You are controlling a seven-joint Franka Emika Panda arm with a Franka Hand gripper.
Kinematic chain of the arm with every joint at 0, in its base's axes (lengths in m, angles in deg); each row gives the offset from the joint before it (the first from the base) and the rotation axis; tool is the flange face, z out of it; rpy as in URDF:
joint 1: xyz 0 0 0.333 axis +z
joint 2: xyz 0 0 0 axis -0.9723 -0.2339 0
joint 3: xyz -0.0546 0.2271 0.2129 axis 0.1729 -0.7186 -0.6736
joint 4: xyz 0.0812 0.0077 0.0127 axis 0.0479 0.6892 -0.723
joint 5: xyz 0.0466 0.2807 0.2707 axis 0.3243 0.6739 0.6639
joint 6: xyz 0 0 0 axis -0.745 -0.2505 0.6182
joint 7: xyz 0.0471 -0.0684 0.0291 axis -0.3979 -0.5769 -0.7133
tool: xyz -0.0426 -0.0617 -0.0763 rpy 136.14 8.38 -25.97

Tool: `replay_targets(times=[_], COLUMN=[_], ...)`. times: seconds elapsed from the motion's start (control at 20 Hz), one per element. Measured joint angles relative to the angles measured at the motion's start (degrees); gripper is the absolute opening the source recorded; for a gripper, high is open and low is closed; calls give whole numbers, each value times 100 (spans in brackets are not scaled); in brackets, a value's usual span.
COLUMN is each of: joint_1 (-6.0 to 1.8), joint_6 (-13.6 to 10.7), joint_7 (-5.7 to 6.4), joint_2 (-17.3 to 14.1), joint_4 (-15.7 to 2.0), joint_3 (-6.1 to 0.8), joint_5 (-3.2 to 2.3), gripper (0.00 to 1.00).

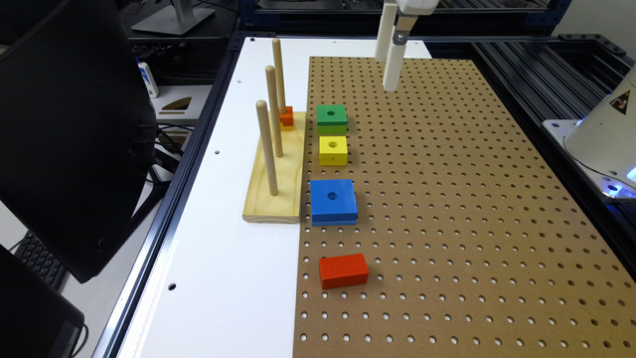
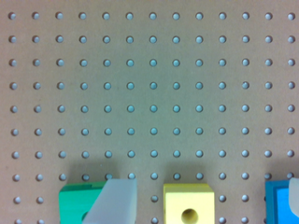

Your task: Pick up yellow block.

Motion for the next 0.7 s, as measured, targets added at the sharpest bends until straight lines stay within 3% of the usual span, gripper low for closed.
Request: replay_targets(times=[0.3, 0.55, 0.7], joint_1=[-37, -37, -38], joint_6=[0, 4, 251], joint_7=[-29, -32, -35], joint_2=[-551, -713, -1009], joint_4=[-546, -615, -606], joint_3=[1, 2, 2], joint_5=[-8, -9, -12], gripper=[100, 100, 100])
